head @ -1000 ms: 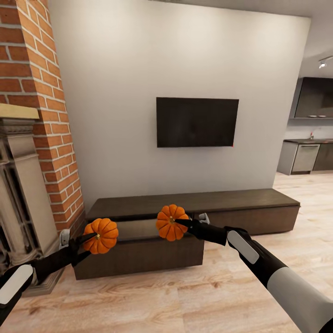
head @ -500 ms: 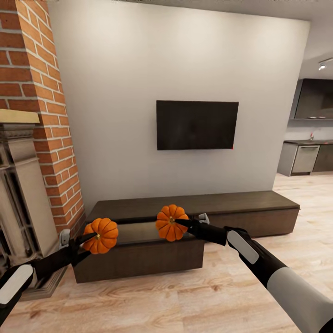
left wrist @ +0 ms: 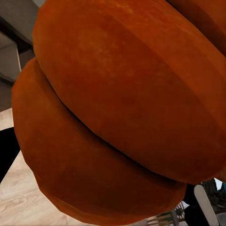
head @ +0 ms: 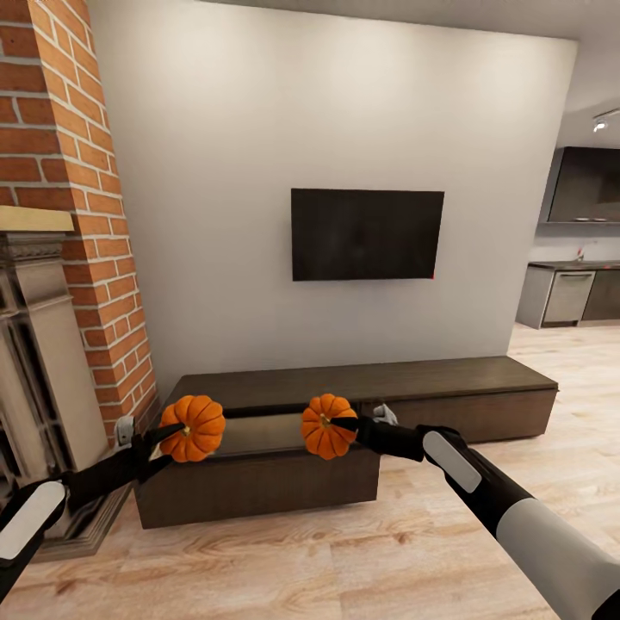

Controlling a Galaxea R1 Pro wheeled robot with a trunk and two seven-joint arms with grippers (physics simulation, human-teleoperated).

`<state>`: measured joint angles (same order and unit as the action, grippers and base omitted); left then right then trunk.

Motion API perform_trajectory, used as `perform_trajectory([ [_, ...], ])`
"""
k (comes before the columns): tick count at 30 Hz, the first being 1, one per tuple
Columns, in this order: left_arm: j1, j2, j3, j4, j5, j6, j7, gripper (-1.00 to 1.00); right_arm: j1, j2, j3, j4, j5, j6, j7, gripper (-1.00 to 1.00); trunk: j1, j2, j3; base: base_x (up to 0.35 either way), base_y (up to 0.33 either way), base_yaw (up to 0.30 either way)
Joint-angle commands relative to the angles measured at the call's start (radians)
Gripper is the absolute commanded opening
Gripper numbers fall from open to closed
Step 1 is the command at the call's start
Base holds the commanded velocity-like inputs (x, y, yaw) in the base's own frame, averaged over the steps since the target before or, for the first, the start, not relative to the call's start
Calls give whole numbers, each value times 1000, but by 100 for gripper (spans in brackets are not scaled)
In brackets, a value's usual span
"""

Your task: Place each of the two pumpkins and all three candles from the living room inside a cabinet in the living room (use any cabinet), then make sure every cabinet is closed, and position the cauldron so it is next to a table in the living room.

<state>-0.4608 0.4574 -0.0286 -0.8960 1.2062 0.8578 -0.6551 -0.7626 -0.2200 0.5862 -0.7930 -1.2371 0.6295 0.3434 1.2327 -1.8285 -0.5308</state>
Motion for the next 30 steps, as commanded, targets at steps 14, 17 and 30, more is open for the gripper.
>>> perform_trajectory([
  [14, -1, 0, -4, -9, 4, 4, 2, -100, -1, -1, 3, 0, -2, -5, 1, -100, -46, 83, 36, 0, 0, 0],
  [17, -1, -1, -6, -9, 4, 4, 2, -100, -1, -1, 3, 0, -1, -7, 2, -100, -58, 104, 46, 0, 0, 0],
  [30, -1, -1, -7, -7, 3, 3, 3, -100, -1, -1, 3, -2, 2, -10, 0, -100, -61, 111, 49, 56, 15, 0],
])
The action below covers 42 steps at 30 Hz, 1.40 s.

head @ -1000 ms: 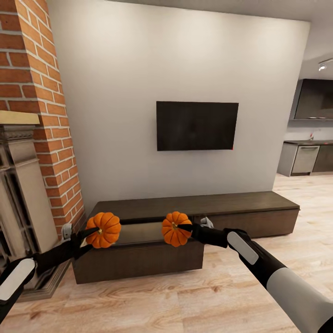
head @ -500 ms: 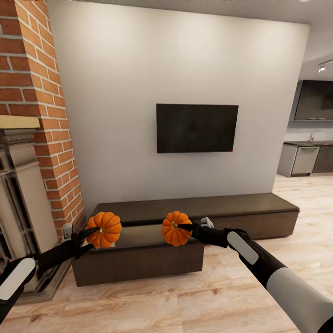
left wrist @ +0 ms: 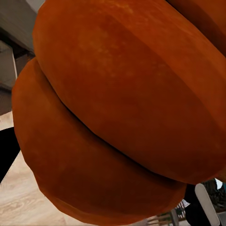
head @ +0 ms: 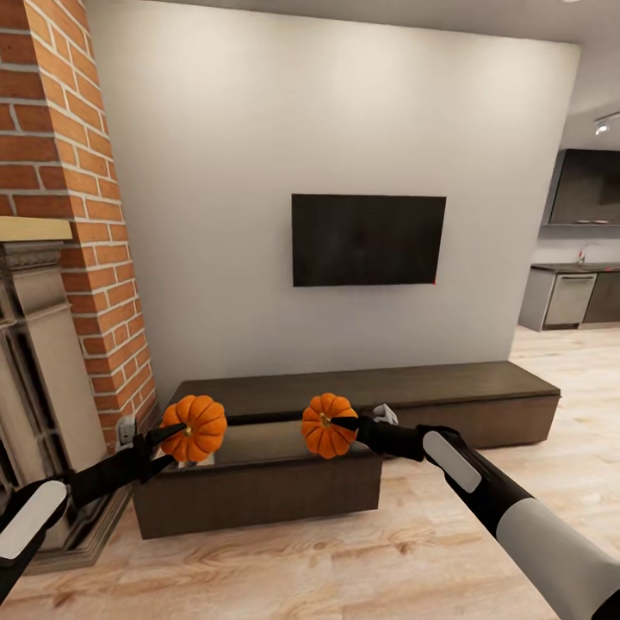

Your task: Place each of the two pumpkins and all three candles from the living room inside a cabinet in the living room (use any cabinet), then make sure every cabinet is closed, and position the cauldron so it is next to a table in the living room.

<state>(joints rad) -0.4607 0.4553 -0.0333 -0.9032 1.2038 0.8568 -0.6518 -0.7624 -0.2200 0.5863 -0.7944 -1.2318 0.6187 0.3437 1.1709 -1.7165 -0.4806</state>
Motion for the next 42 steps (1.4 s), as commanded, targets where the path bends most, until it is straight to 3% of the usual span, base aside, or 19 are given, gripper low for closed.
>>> perform_trajectory([
  [1, -1, 1, -2, 0, 5, 4, 0, -100, -1, -1, 3, 0, -3, 1, 0, -100, 0, -1, -1, 294, 31, 0],
  [30, -1, 0, -2, 3, 5, 4, 0, -100, -1, 1, 4, -5, -2, -21, 10, -100, 0, -1, -1, 331, 1, 0],
  [42, -1, 0, -2, 4, 5, 4, 0, -100, -1, 1, 4, -6, -2, -28, 11, -100, 0, -1, -1, 96, 0, 0],
])
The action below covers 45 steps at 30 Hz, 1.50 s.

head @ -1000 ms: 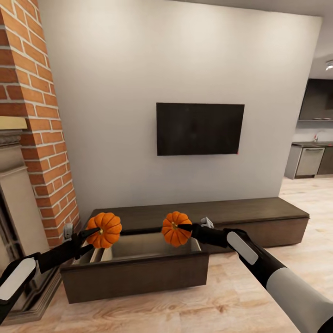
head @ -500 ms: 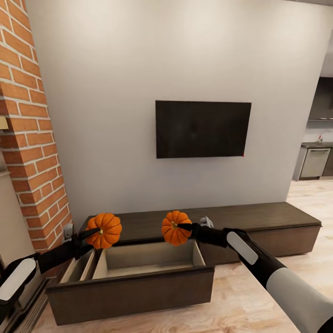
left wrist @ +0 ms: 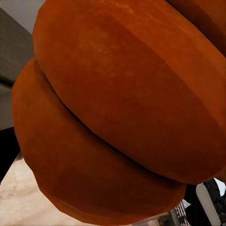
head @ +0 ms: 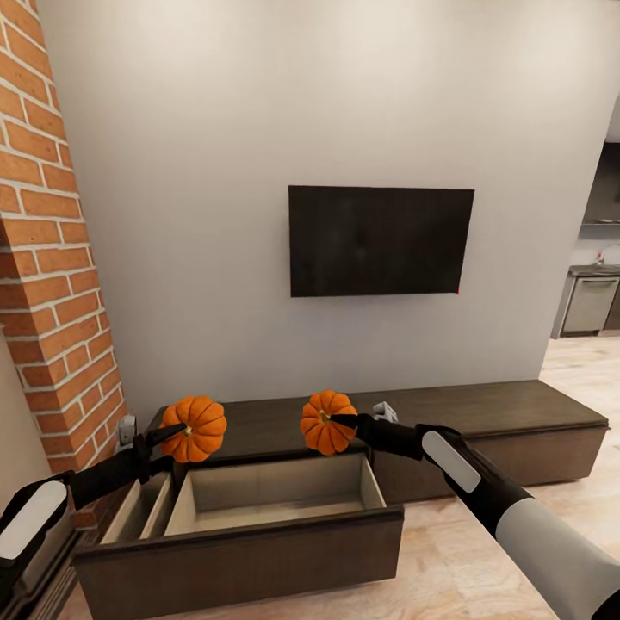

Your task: Place each of the two pumpkins and all three candles from the living room inside a cabinet in the living room (use any cabinet), then make sure every cabinet is closed, and position the cauldron so it is next to a table in the living room.

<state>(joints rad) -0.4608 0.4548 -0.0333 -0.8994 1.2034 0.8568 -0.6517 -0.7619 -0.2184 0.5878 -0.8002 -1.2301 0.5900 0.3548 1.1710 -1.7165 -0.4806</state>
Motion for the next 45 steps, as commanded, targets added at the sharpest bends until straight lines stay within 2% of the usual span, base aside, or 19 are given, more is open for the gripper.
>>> perform_trajectory([
  [1, -1, 1, -2, 1, 5, 4, 0, -100, -1, -1, 3, 0, -4, 1, 0, -100, 0, -1, -1, 260, 0, 0],
  [21, -1, 1, -2, 7, 5, 5, 0, -100, -1, -1, 4, -5, -5, 1, 1, -100, 0, -1, -1, 276, 0, 0],
  [40, -1, 2, 2, 7, 7, 7, -2, -100, -1, -1, 4, -7, -5, 2, 1, -100, 0, -1, -1, 12, 0, 0],
  [45, -1, 2, 2, 7, 6, 8, 0, -100, -1, -1, 4, -7, -5, 2, 1, -100, 19, -36, -17, 0, 0, 0],
])
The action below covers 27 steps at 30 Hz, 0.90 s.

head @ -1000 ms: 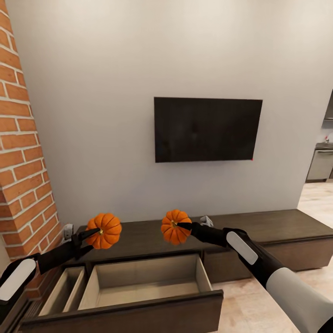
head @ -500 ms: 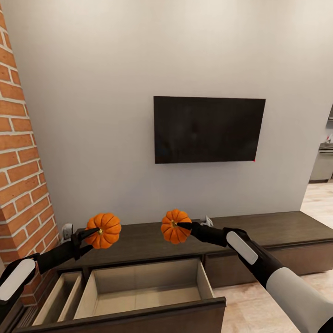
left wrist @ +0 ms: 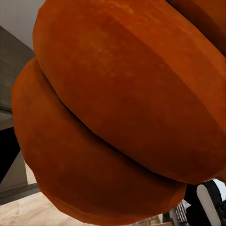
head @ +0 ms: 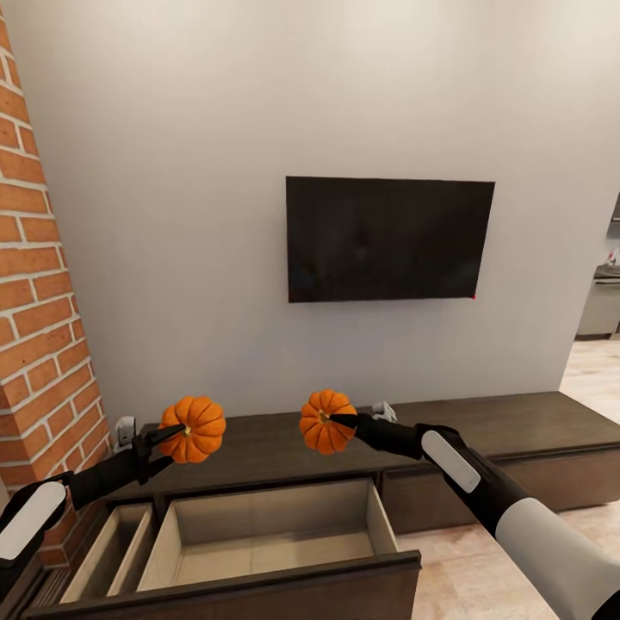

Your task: Place each of the two pumpkins and all three candles from the living room inside a cabinet in the living room (use any cabinet), then make sure every cabinet is closed, and position the cauldron so it is next to a table in the living room.

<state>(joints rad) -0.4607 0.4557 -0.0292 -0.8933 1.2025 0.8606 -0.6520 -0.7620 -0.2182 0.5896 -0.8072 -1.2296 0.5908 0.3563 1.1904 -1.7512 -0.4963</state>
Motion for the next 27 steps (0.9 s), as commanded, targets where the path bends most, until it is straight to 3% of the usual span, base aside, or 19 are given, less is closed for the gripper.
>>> perform_trajectory([
  [1, -1, 1, -2, 0, 7, 4, 0, -100, -1, -1, 2, 0, -5, 1, 0, -100, 4, -8, -4, 0, 0, 0],
  [20, -1, 0, -4, 0, 7, 6, 2, -100, -1, 1, 3, -2, -5, 4, 0, -100, 77, -141, -64, 0, 0, 0],
  [24, -1, 0, -3, 0, 8, 6, 0, -100, -1, 16, 3, -2, -4, 10, -3, -100, 92, -169, -76, 0, 0, 0],
  [26, -1, 0, -3, 0, 8, 7, 0, -100, -1, 22, 16, -1, -1, 15, -6, -100, 100, -183, -83, 0, 0, 0],
  [27, -1, 0, -3, 0, 8, 7, 0, -100, -2, 30, 41, 0, 5, 24, -9, -100, 104, -190, -86, 0, 0, 0],
])
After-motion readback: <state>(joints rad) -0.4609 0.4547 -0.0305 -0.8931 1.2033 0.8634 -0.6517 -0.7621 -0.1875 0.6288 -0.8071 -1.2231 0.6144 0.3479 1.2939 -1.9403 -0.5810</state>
